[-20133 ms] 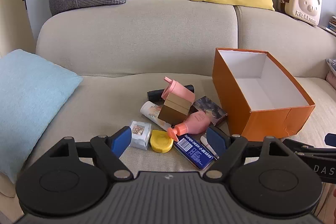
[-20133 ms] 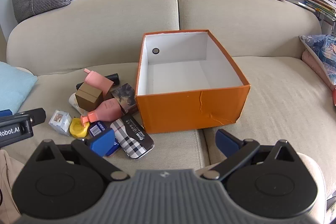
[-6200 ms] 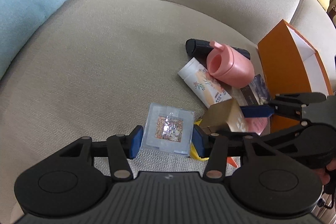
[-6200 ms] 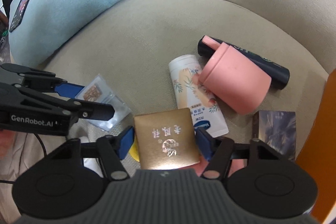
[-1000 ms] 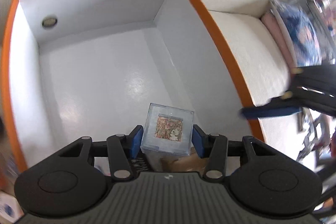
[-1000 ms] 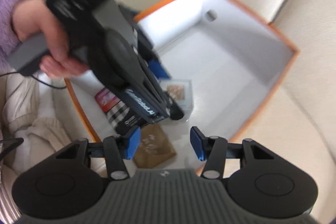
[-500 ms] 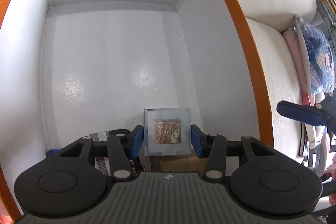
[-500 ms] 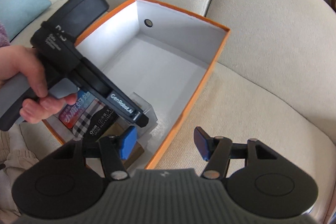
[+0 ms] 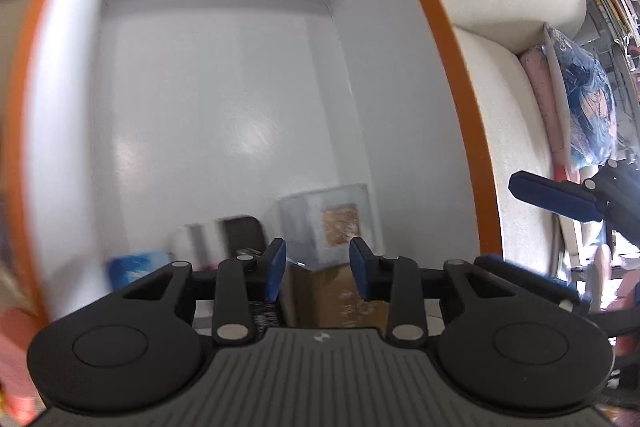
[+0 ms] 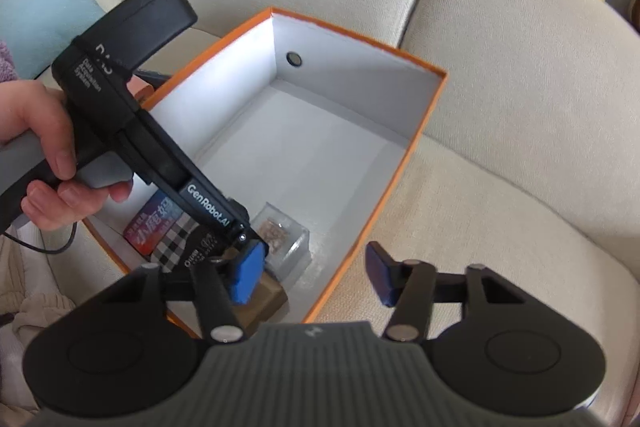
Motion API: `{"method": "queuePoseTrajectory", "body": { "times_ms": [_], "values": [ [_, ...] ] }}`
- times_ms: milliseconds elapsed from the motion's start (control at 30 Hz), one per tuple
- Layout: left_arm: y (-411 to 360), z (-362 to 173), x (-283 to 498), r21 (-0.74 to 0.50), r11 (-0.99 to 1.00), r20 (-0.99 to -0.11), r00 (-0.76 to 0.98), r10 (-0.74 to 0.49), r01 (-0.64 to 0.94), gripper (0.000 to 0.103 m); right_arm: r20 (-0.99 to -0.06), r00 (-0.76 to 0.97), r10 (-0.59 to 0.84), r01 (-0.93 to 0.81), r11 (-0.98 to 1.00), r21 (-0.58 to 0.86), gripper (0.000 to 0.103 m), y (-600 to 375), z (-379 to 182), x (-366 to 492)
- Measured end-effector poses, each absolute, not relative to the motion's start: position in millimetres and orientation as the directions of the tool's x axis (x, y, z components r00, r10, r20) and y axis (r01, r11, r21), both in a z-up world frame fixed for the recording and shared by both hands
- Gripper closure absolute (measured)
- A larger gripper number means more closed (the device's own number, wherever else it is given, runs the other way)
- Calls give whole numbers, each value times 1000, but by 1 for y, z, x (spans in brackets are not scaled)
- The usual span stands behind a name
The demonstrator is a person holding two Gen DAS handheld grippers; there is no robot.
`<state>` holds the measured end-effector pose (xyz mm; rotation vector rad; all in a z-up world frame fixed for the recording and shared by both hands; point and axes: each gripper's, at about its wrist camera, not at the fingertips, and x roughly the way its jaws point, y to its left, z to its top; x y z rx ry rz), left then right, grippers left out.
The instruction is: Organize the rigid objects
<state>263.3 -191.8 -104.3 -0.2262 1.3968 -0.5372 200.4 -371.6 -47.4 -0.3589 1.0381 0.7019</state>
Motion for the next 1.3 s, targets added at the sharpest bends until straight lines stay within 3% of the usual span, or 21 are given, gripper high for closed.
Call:
{"method": "queuePoseTrajectory", "body": {
  "times_ms": [167,233,400,567,833,1000,1167,1300],
  "values": [
    [-167,-52,252,-447,844,-825,228,-517,298,64,-897,291,332,-769,639,-13,72,-341,-41,194],
    [-153,-38,247,-417,859,-821,283,-496,297,64,-924,266,275,-804,591,-55,86,-319,-49,199],
    [-115,-21,239,-353,902,-827,368,-424,247,64,-965,245,91,-902,386,-192,87,-264,-81,196],
    [-79,-21,230,-378,910,-820,393,-415,173,64,-960,272,-70,-937,207,-281,88,-222,-118,186],
    [-59,-34,228,-394,909,-827,382,-414,131,64,-982,188,-26,-967,173,-189,89,-219,-130,188],
    [-52,-41,224,-407,905,-828,369,-421,119,64,-967,226,-116,-964,118,-239,88,-227,-129,191],
    [-48,-43,220,-423,899,-827,357,-434,113,64,-971,151,-186,-985,54,-163,89,-233,-131,190],
    [-44,-42,217,-414,903,-831,358,-425,111,64,-984,94,-153,-990,91,-108,91,-233,-134,192]
  ]
}}
